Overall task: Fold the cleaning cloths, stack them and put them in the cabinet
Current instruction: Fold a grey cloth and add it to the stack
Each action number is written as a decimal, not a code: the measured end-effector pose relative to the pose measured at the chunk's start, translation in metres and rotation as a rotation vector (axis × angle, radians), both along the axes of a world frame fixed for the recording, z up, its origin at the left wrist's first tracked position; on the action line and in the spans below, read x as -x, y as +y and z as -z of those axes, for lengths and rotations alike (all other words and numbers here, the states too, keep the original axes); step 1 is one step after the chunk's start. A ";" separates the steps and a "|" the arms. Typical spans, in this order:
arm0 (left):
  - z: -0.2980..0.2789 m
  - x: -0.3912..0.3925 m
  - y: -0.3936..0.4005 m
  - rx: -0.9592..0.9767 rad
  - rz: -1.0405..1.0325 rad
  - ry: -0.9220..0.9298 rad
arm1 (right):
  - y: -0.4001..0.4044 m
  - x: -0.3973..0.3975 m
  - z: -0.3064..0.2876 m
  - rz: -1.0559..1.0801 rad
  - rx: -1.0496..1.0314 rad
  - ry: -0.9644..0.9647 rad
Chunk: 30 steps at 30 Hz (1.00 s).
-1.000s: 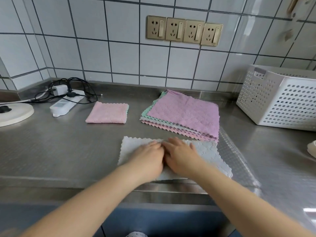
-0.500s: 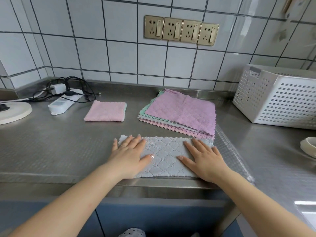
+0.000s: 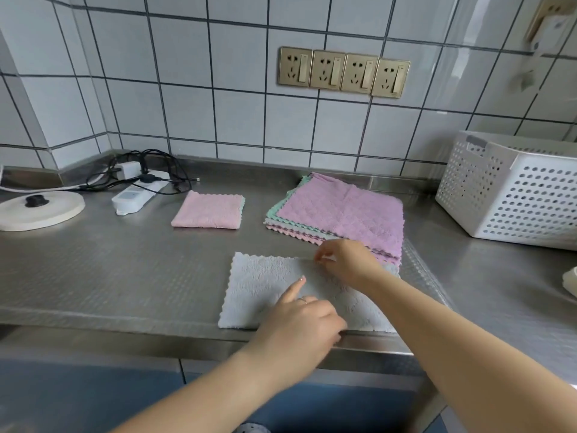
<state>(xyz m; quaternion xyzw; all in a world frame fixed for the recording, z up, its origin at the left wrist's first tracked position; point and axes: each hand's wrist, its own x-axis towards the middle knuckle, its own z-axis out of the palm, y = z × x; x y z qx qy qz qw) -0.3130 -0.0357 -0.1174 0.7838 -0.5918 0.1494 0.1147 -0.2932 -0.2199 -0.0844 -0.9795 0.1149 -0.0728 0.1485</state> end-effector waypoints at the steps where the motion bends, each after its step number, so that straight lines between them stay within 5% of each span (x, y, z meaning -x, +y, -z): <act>1: 0.002 -0.002 0.001 0.015 0.011 0.001 | 0.000 -0.004 0.001 -0.019 0.027 0.034; 11: -0.009 -0.010 0.009 -0.010 -0.002 -0.236 | 0.002 -0.014 -0.009 -0.087 0.196 0.182; 21: -0.010 -0.074 0.085 0.029 -0.082 -0.085 | 0.012 0.030 -0.029 -0.170 0.096 0.328; 27: -0.011 -0.095 0.095 -0.050 -0.014 -0.060 | 0.023 0.054 -0.020 -0.191 0.106 0.240; 30: -0.015 -0.090 0.101 -0.130 0.042 -0.016 | 0.016 0.073 -0.008 -0.367 0.247 -0.019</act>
